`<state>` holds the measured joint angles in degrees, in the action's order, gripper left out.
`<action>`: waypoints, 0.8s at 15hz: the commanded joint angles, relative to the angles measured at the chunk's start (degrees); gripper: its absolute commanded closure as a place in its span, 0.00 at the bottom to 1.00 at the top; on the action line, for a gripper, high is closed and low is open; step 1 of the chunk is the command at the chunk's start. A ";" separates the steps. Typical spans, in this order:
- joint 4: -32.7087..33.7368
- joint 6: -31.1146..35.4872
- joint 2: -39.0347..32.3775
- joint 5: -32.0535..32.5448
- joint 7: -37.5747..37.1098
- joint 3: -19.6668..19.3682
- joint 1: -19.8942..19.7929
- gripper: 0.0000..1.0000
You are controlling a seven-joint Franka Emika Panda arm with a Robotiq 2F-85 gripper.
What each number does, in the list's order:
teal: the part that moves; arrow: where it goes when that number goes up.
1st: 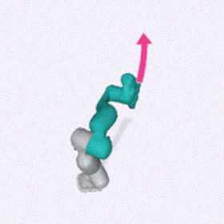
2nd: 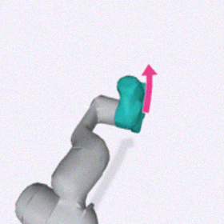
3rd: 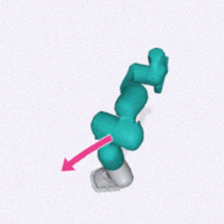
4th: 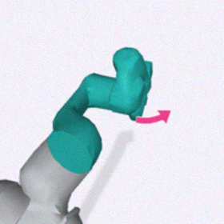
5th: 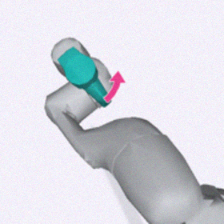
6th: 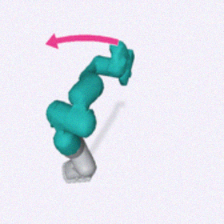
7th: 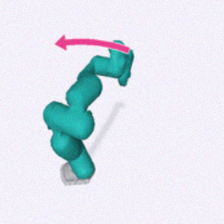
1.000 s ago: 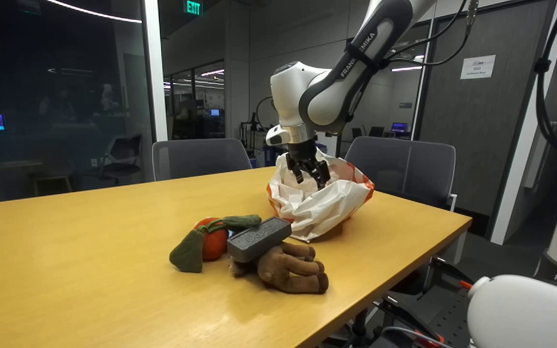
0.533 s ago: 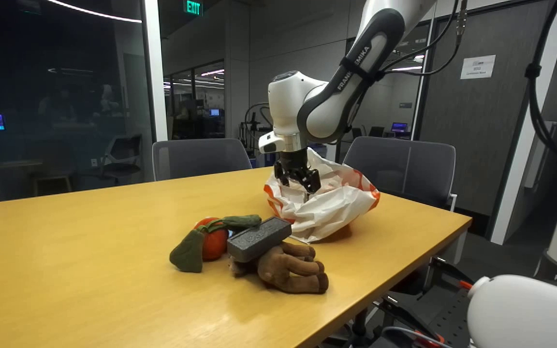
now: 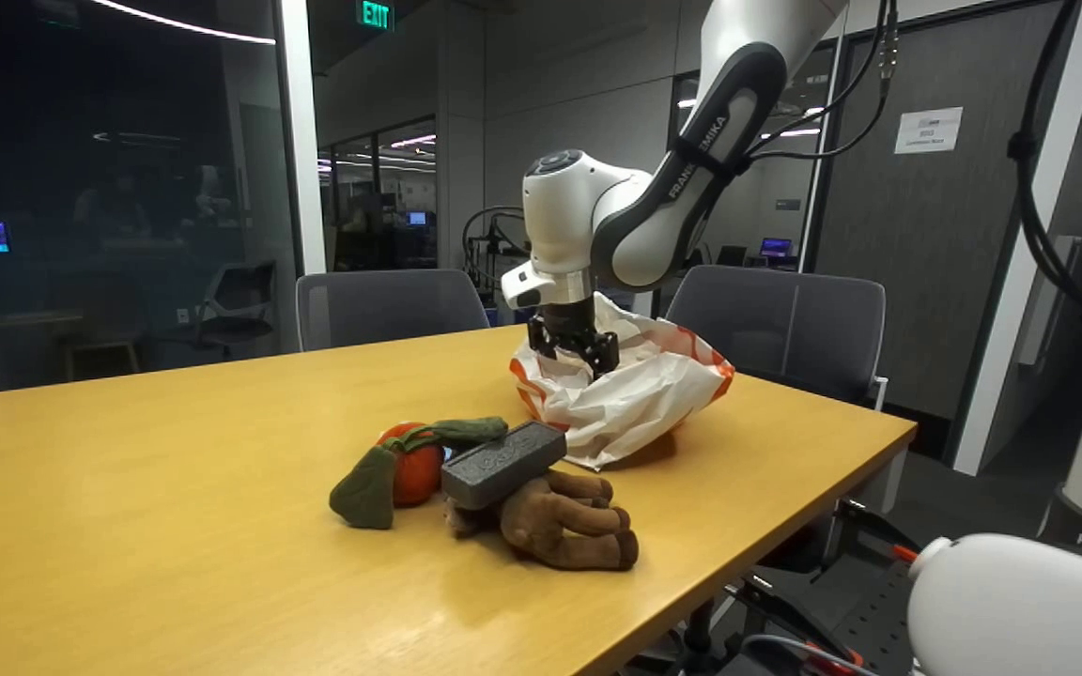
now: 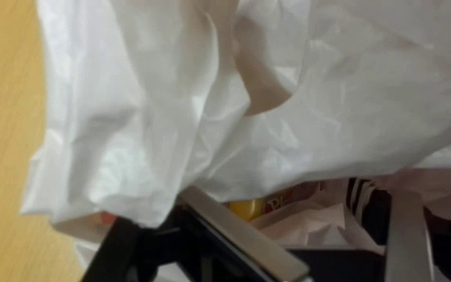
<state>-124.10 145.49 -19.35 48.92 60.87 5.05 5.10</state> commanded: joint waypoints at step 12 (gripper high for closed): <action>-0.78 3.26 -0.87 -5.12 12.45 1.07 -4.62 0.00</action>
<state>-124.62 146.69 -19.62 46.65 69.47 5.30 1.88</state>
